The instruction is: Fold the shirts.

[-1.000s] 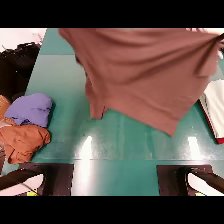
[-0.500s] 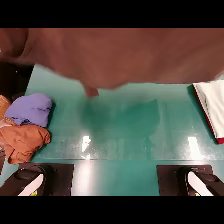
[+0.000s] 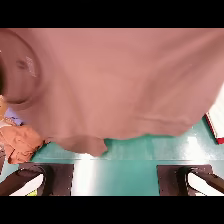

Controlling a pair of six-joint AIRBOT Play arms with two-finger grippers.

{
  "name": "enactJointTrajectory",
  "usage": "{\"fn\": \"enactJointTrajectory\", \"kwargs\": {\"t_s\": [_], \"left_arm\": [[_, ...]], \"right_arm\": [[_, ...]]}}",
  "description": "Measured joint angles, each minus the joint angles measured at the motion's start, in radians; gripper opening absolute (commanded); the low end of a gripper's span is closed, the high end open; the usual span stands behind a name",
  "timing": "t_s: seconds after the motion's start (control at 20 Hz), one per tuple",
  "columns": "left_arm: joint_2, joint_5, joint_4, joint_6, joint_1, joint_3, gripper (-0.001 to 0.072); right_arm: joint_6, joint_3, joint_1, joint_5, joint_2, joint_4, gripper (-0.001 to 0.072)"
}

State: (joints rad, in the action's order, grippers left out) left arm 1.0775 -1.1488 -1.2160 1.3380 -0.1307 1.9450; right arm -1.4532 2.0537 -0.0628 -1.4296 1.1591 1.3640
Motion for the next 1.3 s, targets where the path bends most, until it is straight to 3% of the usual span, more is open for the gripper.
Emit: {"fn": "enactJointTrajectory", "kwargs": {"t_s": [0.2, 0.4, 0.45, 0.5, 0.55, 0.7, 0.95, 1.3], "left_arm": [[0.229, -0.061, -0.016, 0.011, 0.000, -0.123, 0.0022], [0.455, 0.000, -0.040, 0.017, 0.000, -0.222, 0.0051], [0.498, 0.021, -0.049, 0.021, 0.000, -0.232, 0.0360], [0.536, 0.040, -0.061, 0.031, 0.000, -0.242, 0.0625], [0.559, 0.055, -0.071, 0.043, 0.001, -0.247, 0.0604], [0.596, 0.052, -0.101, 0.068, 0.003, -0.238, 0.0602], [0.534, -0.121, -0.122, 0.083, 0.064, -0.272, 0.0602], [0.210, -0.155, -0.081, 0.103, 0.116, -0.801, 0.0603]], "right_arm": [[0.000, -0.001, -0.049, -0.068, 0.257, -0.003, 0.0013], [0.000, -0.052, -0.063, -0.056, 0.476, -0.009, 0.0016], [0.000, -0.063, -0.064, -0.047, 0.516, -0.009, 0.0022], [0.000, -0.070, -0.066, -0.036, 0.555, -0.008, 0.0151], [0.000, -0.071, -0.066, -0.030, 0.585, -0.013, 0.0289], [0.000, -0.053, -0.047, -0.024, 0.632, -0.085, 0.0290], [0.047, -0.141, 0.036, -0.077, 0.544, -0.255, 0.0290], [0.095, -0.564, 0.143, -0.065, 0.228, -0.315, 0.0290]]}}
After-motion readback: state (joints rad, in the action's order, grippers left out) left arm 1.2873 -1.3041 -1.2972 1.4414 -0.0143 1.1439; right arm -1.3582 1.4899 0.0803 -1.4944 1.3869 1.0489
